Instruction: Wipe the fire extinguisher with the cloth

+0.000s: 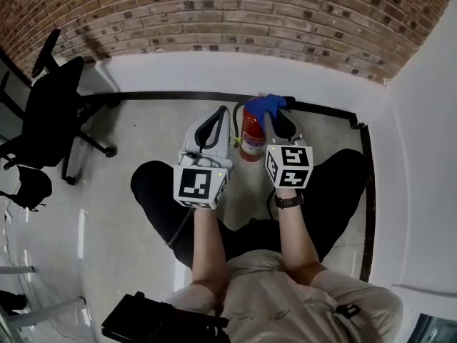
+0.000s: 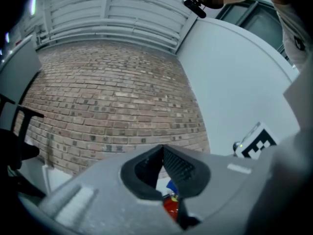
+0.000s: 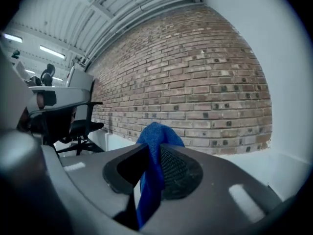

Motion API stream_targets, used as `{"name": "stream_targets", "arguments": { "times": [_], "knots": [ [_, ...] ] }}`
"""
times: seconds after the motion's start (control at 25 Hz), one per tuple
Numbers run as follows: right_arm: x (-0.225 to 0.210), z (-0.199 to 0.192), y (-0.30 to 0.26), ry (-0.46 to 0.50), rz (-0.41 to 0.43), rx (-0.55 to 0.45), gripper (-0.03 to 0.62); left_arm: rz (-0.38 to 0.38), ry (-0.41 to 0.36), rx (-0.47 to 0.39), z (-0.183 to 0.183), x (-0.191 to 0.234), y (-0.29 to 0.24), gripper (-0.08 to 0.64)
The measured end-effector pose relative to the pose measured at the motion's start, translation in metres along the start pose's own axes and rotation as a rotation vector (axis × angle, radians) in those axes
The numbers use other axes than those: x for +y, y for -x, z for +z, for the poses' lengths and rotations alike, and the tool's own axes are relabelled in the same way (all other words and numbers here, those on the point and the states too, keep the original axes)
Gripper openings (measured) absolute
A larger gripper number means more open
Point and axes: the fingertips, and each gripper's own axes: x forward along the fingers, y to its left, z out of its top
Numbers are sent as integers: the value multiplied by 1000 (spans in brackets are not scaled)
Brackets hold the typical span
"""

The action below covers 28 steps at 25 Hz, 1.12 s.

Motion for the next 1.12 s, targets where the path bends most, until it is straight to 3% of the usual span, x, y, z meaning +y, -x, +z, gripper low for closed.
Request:
{"name": "stream_targets", "arguments": {
  "times": [0.2,0.44,0.64,0.92,1.0,1.12],
  "knots": [
    [-6,-41,-41,75,-10,129,73,32,23,88,-44,25,-26,0],
    [6,-70,-80,395,-33,301,74,47,58,151,-79,43,-40,0],
    [43,-110,-98,412,70,400,72,111,106,178,-96,67,-31,0],
    [67,-144,-108,742,-57,371,71,161,142,188,-111,94,-19,0],
    [77,-175,-108,750,-29,422,71,170,156,214,-124,97,-15,0],
    [75,-246,-106,613,12,552,68,193,175,247,-139,103,-9,0]
  ]
}}
